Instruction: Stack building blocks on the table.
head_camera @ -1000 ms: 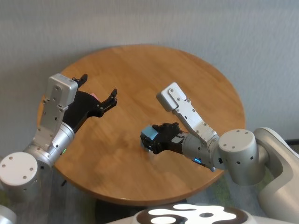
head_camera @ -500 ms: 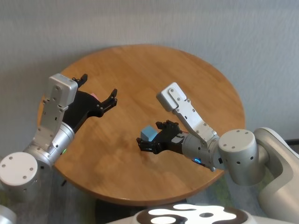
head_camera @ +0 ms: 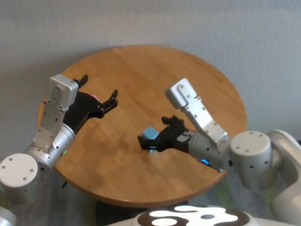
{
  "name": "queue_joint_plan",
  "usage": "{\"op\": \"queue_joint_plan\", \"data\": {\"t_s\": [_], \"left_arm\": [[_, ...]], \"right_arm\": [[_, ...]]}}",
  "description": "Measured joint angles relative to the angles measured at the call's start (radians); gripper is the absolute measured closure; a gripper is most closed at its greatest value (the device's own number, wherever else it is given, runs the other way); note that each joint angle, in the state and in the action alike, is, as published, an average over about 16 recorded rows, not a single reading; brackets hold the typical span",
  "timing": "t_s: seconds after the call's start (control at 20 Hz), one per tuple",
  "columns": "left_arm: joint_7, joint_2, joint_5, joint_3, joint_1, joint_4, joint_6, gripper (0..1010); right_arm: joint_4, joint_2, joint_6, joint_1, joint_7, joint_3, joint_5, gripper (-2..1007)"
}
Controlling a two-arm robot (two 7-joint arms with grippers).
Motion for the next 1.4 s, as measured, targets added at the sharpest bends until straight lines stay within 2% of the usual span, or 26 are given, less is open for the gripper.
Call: {"op": "queue_joint_plan", "data": {"t_s": [0.2, 0.45, 0.65, 0.85, 0.95, 1.1, 1.25, 1.4], "left_arm": [[0.0, 0.0, 0.0, 0.0, 0.0, 0.0, 0.0, 8], [0.0, 0.0, 0.0, 0.0, 0.0, 0.0, 0.0, 8], [0.0, 0.0, 0.0, 0.0, 0.0, 0.0, 0.0, 8], [0.0, 0.0, 0.0, 0.0, 0.0, 0.0, 0.0, 8], [0.0, 0.0, 0.0, 0.0, 0.0, 0.0, 0.0, 8], [0.0, 0.0, 0.0, 0.0, 0.0, 0.0, 0.0, 8], [0.0, 0.0, 0.0, 0.0, 0.0, 0.0, 0.0, 8], [0.0, 0.0, 0.0, 0.0, 0.0, 0.0, 0.0, 8]], "right_arm": [[-0.058, 0.009, -0.022, -0.031, -0.003, 0.04, 0.012, 0], [-0.111, 0.008, -0.074, -0.066, -0.026, 0.1, 0.024, 0], [-0.128, -0.003, -0.116, -0.084, -0.049, 0.148, 0.035, 0], [-0.128, -0.017, -0.164, -0.095, -0.073, 0.187, 0.038, 0], [-0.12, -0.022, -0.188, -0.097, -0.077, 0.2, 0.038, 0], [-0.103, -0.025, -0.223, -0.094, -0.064, 0.212, 0.043, 0], [-0.079, -0.018, -0.262, -0.087, -0.035, 0.216, 0.053, 0], [-0.05, -0.003, -0.303, -0.074, 0.009, 0.213, 0.068, 0]]}}
